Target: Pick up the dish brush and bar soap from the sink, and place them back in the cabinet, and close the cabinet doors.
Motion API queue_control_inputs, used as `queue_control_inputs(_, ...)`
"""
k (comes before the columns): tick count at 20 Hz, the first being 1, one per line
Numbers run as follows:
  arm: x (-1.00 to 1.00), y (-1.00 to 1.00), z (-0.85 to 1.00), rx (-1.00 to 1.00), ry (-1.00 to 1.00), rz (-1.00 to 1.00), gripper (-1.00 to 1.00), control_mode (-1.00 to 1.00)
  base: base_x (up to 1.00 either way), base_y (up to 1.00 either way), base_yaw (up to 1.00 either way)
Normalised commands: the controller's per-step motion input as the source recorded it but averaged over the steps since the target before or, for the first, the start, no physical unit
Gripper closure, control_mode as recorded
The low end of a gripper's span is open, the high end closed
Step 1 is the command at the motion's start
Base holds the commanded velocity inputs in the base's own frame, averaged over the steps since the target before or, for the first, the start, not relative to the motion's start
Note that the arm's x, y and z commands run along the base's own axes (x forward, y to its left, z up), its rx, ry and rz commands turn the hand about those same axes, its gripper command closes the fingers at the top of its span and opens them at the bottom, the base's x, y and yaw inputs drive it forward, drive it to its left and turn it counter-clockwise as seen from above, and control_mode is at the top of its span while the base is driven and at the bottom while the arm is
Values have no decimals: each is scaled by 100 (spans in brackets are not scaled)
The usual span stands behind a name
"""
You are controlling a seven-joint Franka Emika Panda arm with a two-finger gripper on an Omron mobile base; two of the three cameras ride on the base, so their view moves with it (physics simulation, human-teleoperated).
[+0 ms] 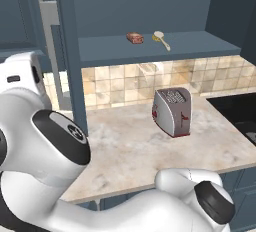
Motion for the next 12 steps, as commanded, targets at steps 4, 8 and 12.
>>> queue_control_inputs(4,0,-2,0,-3,-8,-6,-100,-100,0,0,0)
queue_control_inputs(8,0,-8,0,0,-7,-8,-100,-100,0,0,0)
queue_control_inputs(12,0,-13,0,0,-4,-8,-100,-100,0,0,0)
